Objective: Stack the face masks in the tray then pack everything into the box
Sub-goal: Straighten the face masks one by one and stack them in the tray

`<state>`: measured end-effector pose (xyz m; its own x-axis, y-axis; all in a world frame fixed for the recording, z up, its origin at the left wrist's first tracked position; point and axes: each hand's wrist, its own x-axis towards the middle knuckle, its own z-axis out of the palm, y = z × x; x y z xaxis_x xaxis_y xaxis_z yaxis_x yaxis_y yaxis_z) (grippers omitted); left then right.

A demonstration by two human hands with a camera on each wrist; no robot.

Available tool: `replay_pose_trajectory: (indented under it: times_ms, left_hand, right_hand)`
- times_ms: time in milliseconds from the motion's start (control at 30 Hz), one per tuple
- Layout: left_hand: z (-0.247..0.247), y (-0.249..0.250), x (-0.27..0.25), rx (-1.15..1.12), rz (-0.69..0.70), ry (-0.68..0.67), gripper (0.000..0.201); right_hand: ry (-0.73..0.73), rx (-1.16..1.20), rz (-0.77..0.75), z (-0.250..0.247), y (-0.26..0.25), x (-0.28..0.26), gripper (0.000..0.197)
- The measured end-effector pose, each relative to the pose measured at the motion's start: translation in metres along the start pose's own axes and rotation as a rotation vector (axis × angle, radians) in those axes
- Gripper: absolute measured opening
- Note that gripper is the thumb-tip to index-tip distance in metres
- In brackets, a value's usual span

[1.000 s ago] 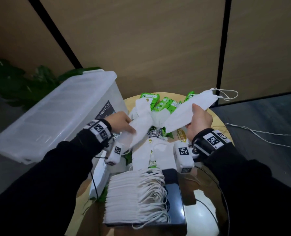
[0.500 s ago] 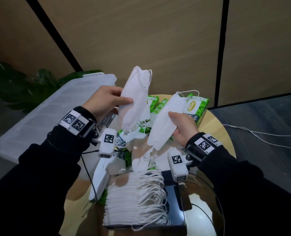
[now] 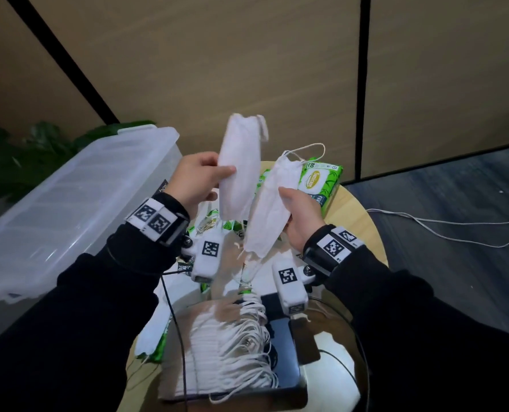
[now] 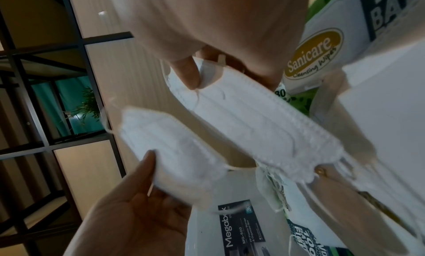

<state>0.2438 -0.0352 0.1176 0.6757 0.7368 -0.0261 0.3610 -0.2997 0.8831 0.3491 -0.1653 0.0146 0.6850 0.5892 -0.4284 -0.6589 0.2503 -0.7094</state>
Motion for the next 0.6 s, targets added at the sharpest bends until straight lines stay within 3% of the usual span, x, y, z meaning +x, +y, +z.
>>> replay_pose_trajectory:
  times_ms: [167, 333, 433, 500, 600]
  left_hand:
    - [-0.006, -0.002, -0.007, -0.673, -0.293, 0.122, 0.012]
    - [0.006, -0.008, -0.036, -1.005, -0.413, 0.185, 0.011]
    - [0.026, -0.01, -0.061, -1.08, -0.474, 0.154, 0.024]
    - [0.046, -0.012, -0.071, -1.046, -0.52, 0.12, 0.031]
    - [0.07, -0.012, -0.07, -0.991, -0.542, 0.08, 0.026]
  right_hand:
    - [-0.021, 0.027, -0.016, -0.006, -0.003, 0.006, 0.01]
    - [-0.039, 0.058, -0.07, -0.004, -0.002, 0.001, 0.016]
    - [-0.023, 0.099, -0.093, -0.002, -0.004, -0.001, 0.024]
    - [-0.035, 0.141, -0.084, 0.0, -0.005, -0.002, 0.02]
    - [-0.067, 0.181, -0.067, 0.004, -0.003, -0.007, 0.015]
